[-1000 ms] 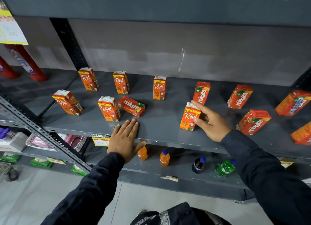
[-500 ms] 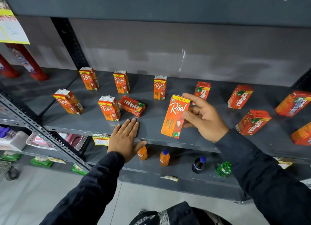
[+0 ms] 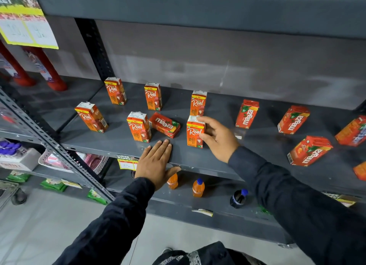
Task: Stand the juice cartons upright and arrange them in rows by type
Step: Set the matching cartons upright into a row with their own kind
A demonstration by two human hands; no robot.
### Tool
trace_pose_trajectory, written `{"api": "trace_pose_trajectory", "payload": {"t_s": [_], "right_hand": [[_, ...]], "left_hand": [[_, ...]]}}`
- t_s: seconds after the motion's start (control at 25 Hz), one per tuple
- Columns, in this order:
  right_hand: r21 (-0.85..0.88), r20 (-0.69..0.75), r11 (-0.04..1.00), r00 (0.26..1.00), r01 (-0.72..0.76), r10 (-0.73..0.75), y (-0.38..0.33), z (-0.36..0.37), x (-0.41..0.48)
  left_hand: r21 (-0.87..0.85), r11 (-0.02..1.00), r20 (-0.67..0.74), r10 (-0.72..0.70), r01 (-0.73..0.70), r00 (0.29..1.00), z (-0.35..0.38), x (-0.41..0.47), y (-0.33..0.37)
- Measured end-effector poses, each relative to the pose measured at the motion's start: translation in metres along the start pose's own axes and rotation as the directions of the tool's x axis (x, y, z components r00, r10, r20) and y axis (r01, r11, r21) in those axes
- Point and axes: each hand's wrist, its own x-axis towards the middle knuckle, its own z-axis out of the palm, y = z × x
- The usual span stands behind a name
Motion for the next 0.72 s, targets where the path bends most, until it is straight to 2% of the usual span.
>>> {"api": "trace_pose_trajectory", "payload": {"t_s": [0.16, 0.44, 0.56, 0.72], "right_hand": [[0.072, 0.008, 0.997, 1.0, -0.027, 0.027, 0.01, 0.022, 0.014], [0.002, 0.03, 1.0, 1.0, 0.006, -0.006, 0.018, 0.019, 0.021], [-0.1, 0.043, 0.995, 0.999, -0.002, 0.006, 0.014, 0.013, 0.017], [-0.417, -0.056, 0.881, 0.961, 0.223, -0.27, -0.024, 0.011, 0.034]], "left_hand": [[-0.005, 1.0, -0.002, -0.002, 0.002, 1.0, 0.001, 0.0, -0.001], [-0.028, 1.0, -0.033, 0.013, -0.014, 0.999, 0.001, -0.001, 0.0], [-0.029, 0.999, -0.027, 0.014, -0.015, 1.0, 0.002, -0.002, -0.001], [-0.052, 0.998, -0.041, 0.021, -0.023, 0.999, 0.003, -0.001, -0.001]]}}
